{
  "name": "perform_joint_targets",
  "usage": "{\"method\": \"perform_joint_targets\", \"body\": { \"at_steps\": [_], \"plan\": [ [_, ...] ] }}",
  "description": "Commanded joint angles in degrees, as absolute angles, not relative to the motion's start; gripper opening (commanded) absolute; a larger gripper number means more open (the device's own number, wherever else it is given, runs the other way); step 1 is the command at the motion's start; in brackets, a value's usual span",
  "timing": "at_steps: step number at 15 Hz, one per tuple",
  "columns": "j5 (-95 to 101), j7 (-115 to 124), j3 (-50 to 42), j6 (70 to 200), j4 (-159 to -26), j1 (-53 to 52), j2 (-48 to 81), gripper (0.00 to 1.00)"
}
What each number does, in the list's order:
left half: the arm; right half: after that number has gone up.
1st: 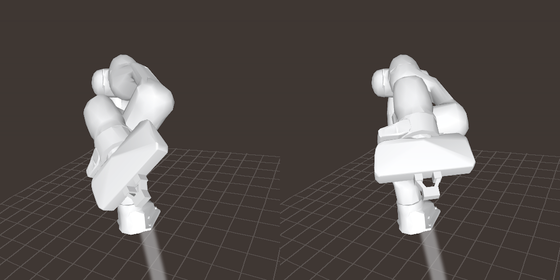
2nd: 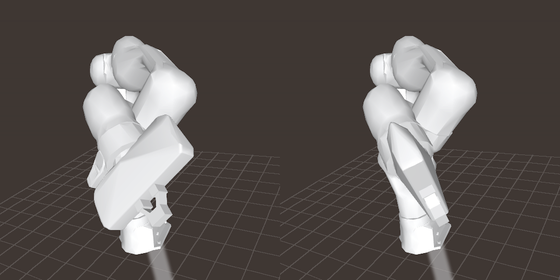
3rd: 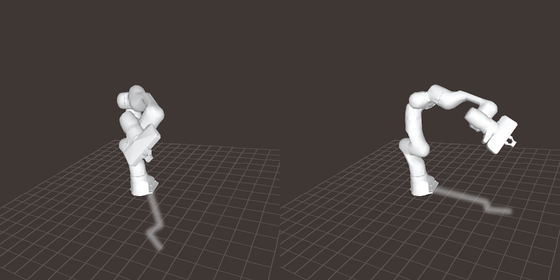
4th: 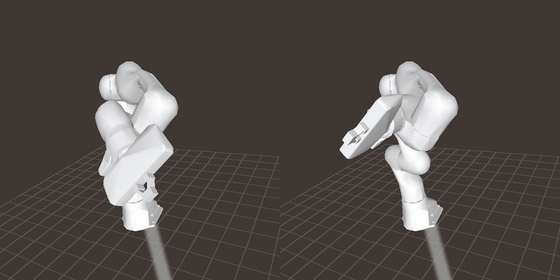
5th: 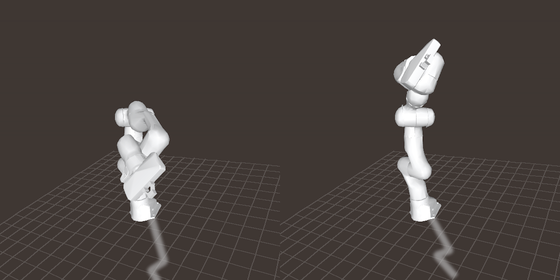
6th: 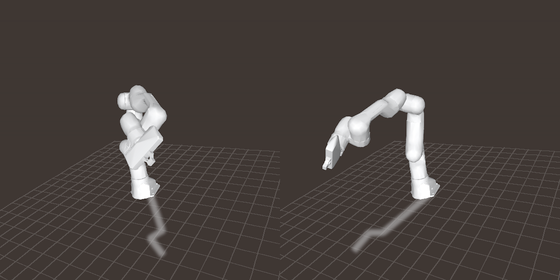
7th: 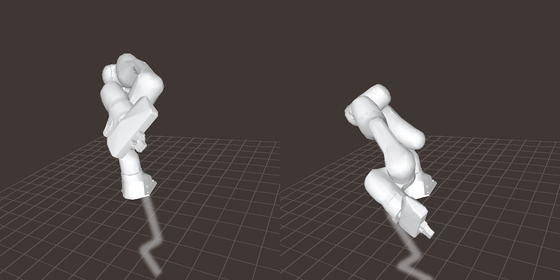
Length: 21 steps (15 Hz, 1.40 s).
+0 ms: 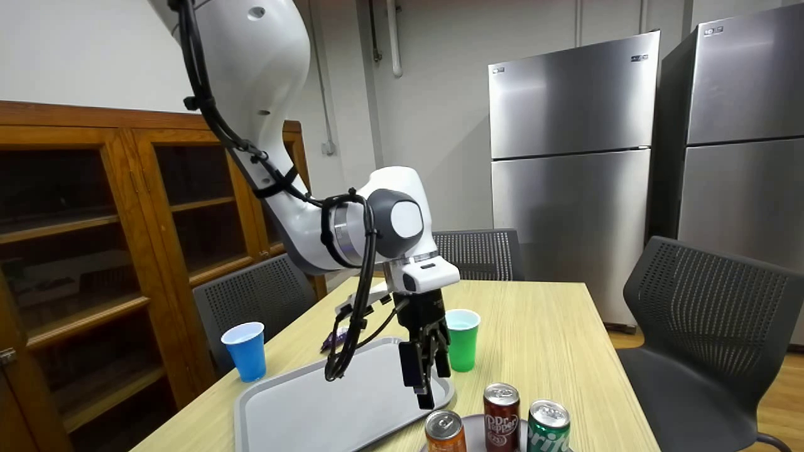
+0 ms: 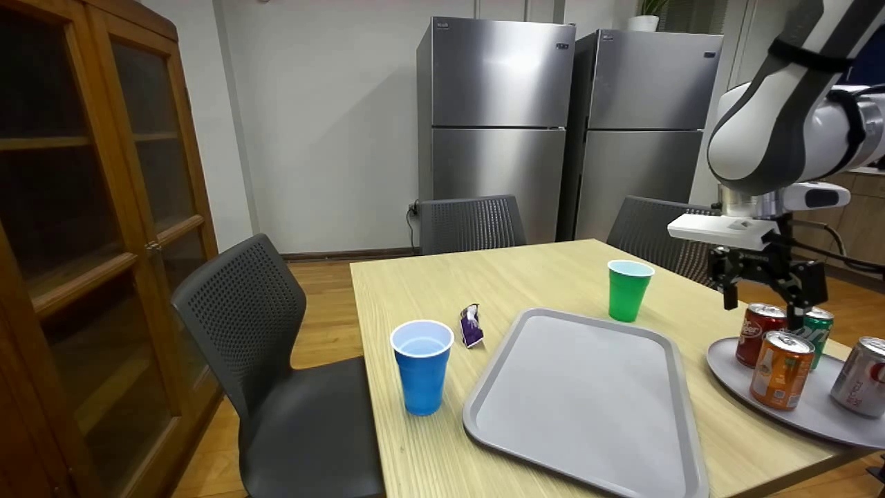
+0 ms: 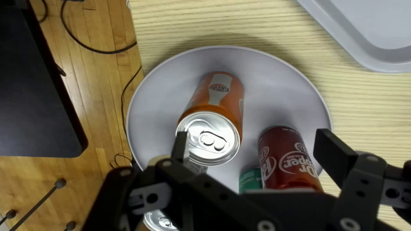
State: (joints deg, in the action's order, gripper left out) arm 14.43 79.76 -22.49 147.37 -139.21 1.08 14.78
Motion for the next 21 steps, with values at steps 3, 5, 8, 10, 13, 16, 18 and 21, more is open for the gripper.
{"method": "perform_joint_targets", "body": {
  "at_steps": [3, 5, 8, 10, 13, 16, 18, 21],
  "plan": [
    [13.0, 77.5, -21.0, 152.6, -146.1, 4.0, 8.5, 1.0],
    [13.2, 77.3, -21.2, 153.5, -148.0, 4.7, 7.4, 1.0],
    [11.7, 76.9, -21.1, 155.9, -150.2, 6.2, 6.4, 1.0],
    [9.8, 76.3, -20.9, 157.9, -151.1, 7.2, 6.4, 1.0],
    [7.4, 75.7, -21.0, 160.8, -151.3, 7.7, 7.8, 1.0],
    [4.7, 74.8, -20.5, 162.4, -150.9, 7.8, 9.2, 1.0],
    [3.1, 74.4, -20.2, 162.9, -150.2, 7.5, 10.5, 1.0],
    [0.8, 73.6, -19.7, 163.5, -149.2, 7.4, 12.4, 1.0]
  ]
}}
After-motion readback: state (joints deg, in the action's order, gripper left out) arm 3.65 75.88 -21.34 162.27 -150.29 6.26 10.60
